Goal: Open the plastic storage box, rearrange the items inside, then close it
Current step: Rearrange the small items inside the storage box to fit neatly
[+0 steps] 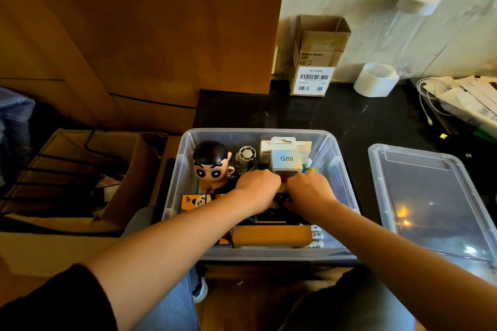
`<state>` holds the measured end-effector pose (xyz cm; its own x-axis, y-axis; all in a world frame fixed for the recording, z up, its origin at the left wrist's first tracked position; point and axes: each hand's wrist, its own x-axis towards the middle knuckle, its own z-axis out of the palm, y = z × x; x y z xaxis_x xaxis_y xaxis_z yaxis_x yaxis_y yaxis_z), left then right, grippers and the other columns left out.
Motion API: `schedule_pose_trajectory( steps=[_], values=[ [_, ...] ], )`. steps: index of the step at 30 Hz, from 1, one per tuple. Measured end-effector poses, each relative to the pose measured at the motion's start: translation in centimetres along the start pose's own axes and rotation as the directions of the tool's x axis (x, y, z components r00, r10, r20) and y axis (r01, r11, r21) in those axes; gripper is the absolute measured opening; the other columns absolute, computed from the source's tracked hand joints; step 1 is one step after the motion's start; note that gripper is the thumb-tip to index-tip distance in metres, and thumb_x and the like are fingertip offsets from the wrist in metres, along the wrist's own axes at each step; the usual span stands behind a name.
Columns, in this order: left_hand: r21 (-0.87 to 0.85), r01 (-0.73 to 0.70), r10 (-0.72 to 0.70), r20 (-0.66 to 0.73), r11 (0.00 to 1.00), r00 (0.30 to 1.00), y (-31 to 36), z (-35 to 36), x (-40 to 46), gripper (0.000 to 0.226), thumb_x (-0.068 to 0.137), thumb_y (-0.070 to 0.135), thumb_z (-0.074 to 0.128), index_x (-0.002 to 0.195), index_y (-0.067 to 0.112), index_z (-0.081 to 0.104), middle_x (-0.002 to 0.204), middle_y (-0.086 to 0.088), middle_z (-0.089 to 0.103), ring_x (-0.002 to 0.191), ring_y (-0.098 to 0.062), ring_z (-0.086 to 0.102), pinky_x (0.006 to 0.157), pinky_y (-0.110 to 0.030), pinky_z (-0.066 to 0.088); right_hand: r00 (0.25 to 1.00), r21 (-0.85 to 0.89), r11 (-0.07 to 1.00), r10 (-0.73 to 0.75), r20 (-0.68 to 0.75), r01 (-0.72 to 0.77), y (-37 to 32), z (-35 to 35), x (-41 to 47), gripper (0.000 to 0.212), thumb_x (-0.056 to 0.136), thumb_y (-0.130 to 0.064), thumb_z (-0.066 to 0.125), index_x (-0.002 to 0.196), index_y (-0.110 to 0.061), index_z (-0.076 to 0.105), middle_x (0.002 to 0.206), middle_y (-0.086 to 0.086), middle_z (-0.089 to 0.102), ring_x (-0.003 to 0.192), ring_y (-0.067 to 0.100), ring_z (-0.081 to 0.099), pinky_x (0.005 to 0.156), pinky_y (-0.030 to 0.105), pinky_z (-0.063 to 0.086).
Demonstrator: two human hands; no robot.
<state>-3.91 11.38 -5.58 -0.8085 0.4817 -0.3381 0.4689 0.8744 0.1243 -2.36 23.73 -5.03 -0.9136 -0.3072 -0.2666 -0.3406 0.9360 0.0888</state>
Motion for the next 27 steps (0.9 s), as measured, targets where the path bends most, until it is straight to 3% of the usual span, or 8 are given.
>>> schedule_pose_trajectory(
  steps=[4, 8, 11, 14, 19, 22, 24, 27],
  values=[
    [0.008, 0.020, -0.020, -0.040, 1.000, 0.999, 0.2, 0.5, -0.3, 0.025, 0.087, 0.023, 0.065, 0.105, 0.007, 0.062, 0.103, -0.015, 0.065, 0.093, -0.034, 0.062, 0.062, -0.035, 0.040, 0.999, 0.019, 1.000, 0.012, 0.031, -0.012, 0.2, -0.1, 0.1, 0.031, 0.093, -0.038, 0.048, 0.099, -0.012, 0.064, 0.093, 0.005, 0.066, 0.075, 0.017, 0.058, 0.064, 0.024, 0.043],
    [-0.153, 0.054, -0.049, 0.040, 0.987, 0.998, -0.5, -0.1, -0.7, 0.027, 0.084, 0.032, 0.069, 0.095, 0.008, 0.066, 0.097, -0.009, 0.066, 0.090, -0.028, 0.063, 0.072, -0.037, 0.051, 0.995, 0.057, 0.998, 0.004, 0.095, -0.009, 0.7, -0.5, -0.3, 0.033, 0.090, -0.040, 0.053, 0.101, -0.010, 0.062, 0.081, 0.002, 0.056, 0.071, 0.015, 0.051, 0.066, 0.025, 0.045],
    [-0.253, 0.025, 0.003, 0.110, 0.967, 0.994, -1.7, -1.0, -1.4, 0.026, 0.078, 0.040, 0.073, 0.090, 0.017, 0.072, 0.084, 0.004, 0.065, 0.081, -0.016, 0.061, 0.063, -0.028, 0.048, 0.974, 0.050, 0.997, -0.064, 0.217, 0.055, 1.8, -1.2, -1.1, 0.034, 0.082, -0.040, 0.065, 0.103, -0.014, 0.061, 0.086, 0.001, 0.059, 0.083, 0.018, 0.058, 0.077, 0.028, 0.051],
    [-0.229, -0.033, 0.076, 0.181, 0.973, 0.981, -2.7, -1.6, -2.1, 0.027, 0.077, 0.040, 0.074, 0.097, 0.022, 0.072, 0.093, 0.005, 0.067, 0.087, -0.013, 0.061, 0.056, -0.020, 0.039, 0.947, -0.041, 0.991, -0.106, 0.304, 0.125, 2.0, -1.5, -1.7, 0.032, 0.080, -0.035, 0.068, 0.105, -0.016, 0.061, 0.096, 0.003, 0.065, 0.091, 0.019, 0.061, 0.083, 0.029, 0.051],
    [-0.081, -0.100, 0.116, 0.225, 0.992, 0.968, -2.5, -0.9, -1.9, 0.032, 0.083, 0.033, 0.069, 0.115, 0.026, 0.064, 0.114, -0.001, 0.062, 0.102, -0.022, 0.058, 0.062, -0.025, 0.040, 0.952, -0.103, 0.978, -0.148, 0.269, 0.182, 1.5, -0.9, -1.8, 0.026, 0.086, -0.028, 0.061, 0.109, -0.016, 0.059, 0.097, 0.002, 0.064, 0.090, 0.019, 0.062, 0.082, 0.029, 0.053],
    [-0.035, -0.121, 0.126, 0.246, 0.992, 0.961, -2.2, -0.7, -1.8, 0.031, 0.086, 0.030, 0.066, 0.117, 0.023, 0.062, 0.118, -0.004, 0.061, 0.104, -0.025, 0.058, 0.064, -0.028, 0.042, 0.963, 0.028, 0.985, -0.170, 0.208, 0.168, 2.3, -1.3, -2.1, 0.036, 0.079, -0.030, 0.068, 0.111, -0.020, 0.057, 0.099, 0.000, 0.064, 0.091, 0.017, 0.062, 0.083, 0.027, 0.052],
    [0.005, -0.123, 0.117, 0.256, 0.992, 0.960, -1.9, -0.8, -1.9, 0.028, 0.087, 0.030, 0.065, 0.113, 0.019, 0.063, 0.113, -0.004, 0.062, 0.099, -0.025, 0.059, 0.065, -0.030, 0.042, 0.974, 0.217, 0.967, -0.172, 0.150, 0.137, 3.1, -1.7, -2.3, 0.042, 0.075, -0.031, 0.073, 0.112, -0.024, 0.054, 0.102, -0.003, 0.063, 0.094, 0.016, 0.060, 0.081, 0.023, 0.048],
    [0.135, -0.117, 0.079, 0.257, 0.984, 0.963, -1.2, -1.1, -2.0, 0.019, 0.088, 0.018, 0.061, 0.106, 0.012, 0.061, 0.092, -0.004, 0.059, 0.078, -0.022, 0.054, 0.061, -0.032, 0.042, 0.972, 0.516, 0.848, -0.206, 0.113, 0.120, 4.1, -2.4, -2.7, 0.043, 0.074, -0.028, 0.076, 0.110, -0.030, 0.052, 0.105, -0.009, 0.060, 0.096, 0.011, 0.059, 0.081, 0.020, 0.049]
  ],
)
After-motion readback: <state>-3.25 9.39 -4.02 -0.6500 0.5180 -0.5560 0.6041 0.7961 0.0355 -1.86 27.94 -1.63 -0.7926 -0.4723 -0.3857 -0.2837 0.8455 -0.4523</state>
